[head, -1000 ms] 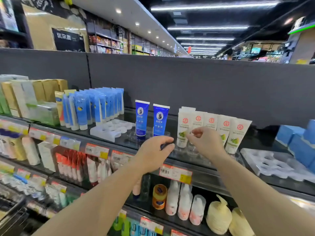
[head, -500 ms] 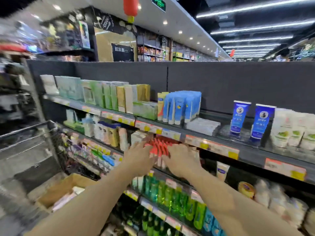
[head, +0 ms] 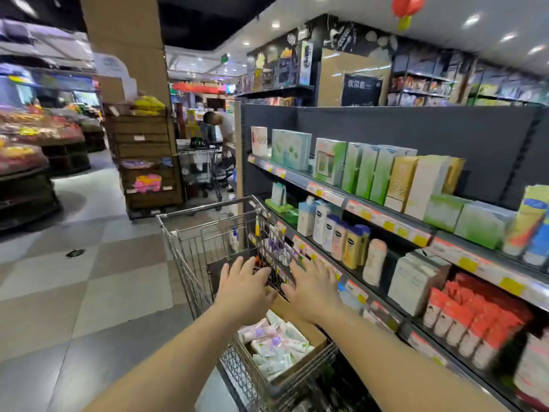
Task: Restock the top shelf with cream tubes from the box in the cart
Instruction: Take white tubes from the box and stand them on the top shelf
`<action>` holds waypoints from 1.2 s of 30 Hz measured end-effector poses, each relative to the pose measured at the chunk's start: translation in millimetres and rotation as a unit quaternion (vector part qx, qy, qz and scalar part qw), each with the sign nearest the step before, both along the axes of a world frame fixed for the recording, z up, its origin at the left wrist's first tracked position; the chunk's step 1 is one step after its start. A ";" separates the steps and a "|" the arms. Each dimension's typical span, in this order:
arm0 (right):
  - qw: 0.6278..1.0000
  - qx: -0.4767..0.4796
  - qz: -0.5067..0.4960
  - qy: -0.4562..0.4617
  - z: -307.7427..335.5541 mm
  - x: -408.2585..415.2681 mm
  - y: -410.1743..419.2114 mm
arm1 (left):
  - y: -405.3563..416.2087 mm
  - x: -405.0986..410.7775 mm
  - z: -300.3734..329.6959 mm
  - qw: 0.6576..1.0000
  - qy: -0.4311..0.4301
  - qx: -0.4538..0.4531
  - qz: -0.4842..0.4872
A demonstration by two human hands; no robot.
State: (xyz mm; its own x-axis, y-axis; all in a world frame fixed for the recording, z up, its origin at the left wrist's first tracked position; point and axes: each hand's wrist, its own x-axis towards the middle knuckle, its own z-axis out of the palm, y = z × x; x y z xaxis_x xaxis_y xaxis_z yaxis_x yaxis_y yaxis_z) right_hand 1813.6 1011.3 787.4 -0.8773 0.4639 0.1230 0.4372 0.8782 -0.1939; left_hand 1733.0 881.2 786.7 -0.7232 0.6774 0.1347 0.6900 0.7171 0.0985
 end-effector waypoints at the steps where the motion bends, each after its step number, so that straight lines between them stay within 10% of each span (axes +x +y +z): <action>1: 1.000 -0.007 0.012 0.001 -5.2 -16.6 0.9 | -0.2 -14.7 -4.2 1.000 -0.012 -0.004 0.013; 22: 0.977 -0.121 -0.077 -0.156 -171.6 -226.1 176.8 | 149.8 -290.2 -188.6 0.978 -0.115 -0.160 -0.060; 36: 0.888 -0.274 -0.255 -0.267 -315.4 -240.6 162.6 | 204.3 -346.2 -393.3 0.845 -0.270 -0.316 -0.337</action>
